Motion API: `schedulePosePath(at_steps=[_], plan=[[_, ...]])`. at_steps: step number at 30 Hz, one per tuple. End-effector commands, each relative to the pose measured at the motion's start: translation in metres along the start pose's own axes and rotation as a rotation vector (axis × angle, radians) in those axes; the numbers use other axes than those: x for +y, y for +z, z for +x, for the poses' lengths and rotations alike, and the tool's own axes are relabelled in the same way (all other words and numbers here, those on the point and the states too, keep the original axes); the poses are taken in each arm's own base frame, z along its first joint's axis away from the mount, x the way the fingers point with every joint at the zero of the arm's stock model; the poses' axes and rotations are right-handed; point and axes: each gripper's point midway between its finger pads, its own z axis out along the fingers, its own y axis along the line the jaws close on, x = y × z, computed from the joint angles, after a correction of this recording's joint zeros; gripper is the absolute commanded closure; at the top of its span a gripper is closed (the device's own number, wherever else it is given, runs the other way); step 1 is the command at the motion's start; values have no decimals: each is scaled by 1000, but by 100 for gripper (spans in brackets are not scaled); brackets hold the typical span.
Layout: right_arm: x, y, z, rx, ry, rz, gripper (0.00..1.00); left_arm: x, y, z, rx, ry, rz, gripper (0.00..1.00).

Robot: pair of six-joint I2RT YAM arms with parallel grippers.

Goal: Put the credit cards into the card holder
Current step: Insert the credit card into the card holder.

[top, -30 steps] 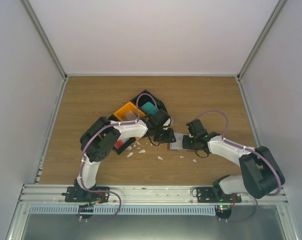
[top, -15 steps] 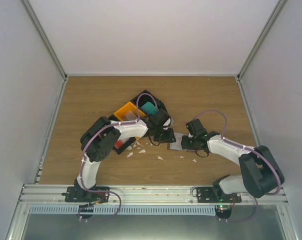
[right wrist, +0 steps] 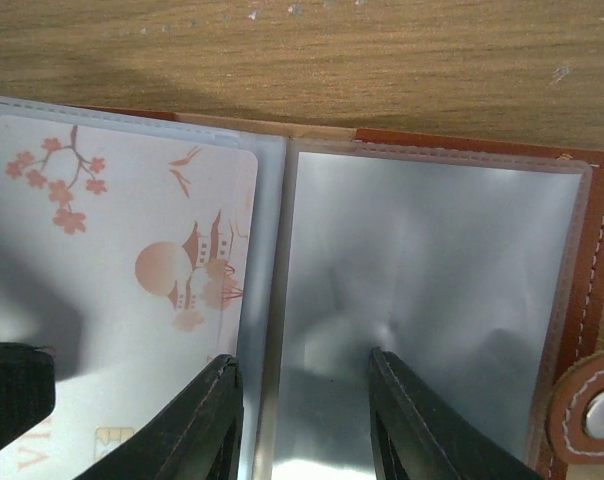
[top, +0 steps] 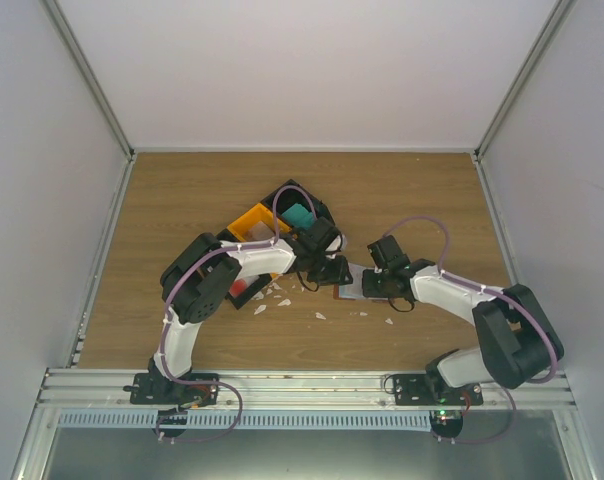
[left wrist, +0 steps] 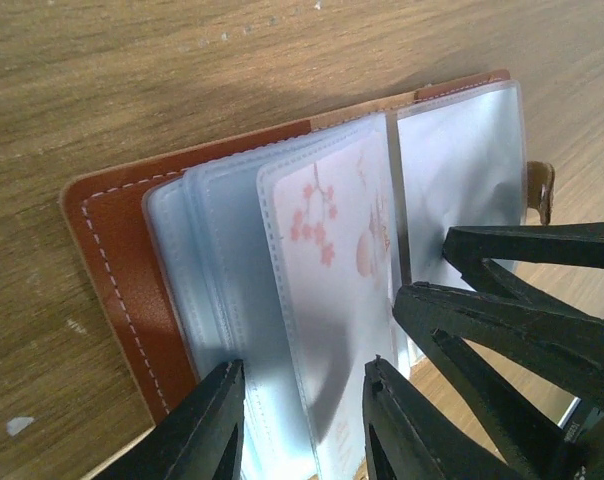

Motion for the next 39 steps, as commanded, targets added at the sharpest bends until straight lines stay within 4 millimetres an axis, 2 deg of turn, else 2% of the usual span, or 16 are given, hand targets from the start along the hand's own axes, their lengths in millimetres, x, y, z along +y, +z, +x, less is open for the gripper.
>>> schedulePosePath(at_steps=[1, 13, 24, 32, 39], plan=[[-12, 19, 54, 190, -11, 32, 64, -21, -12, -13, -46, 51, 62, 64], [-11, 21, 56, 191, -7, 30, 63, -29, -22, -17, -76, 87, 73, 69], [-10, 20, 54, 180, 4, 20, 63, -49, -15, -7, -23, 138, 180, 70], [-8, 16, 47, 147, 19, 16, 66, -49, -11, -5, -14, 147, 186, 78], [-7, 12, 42, 117, 41, 9, 70, -65, -12, -2, 5, 187, 255, 81]])
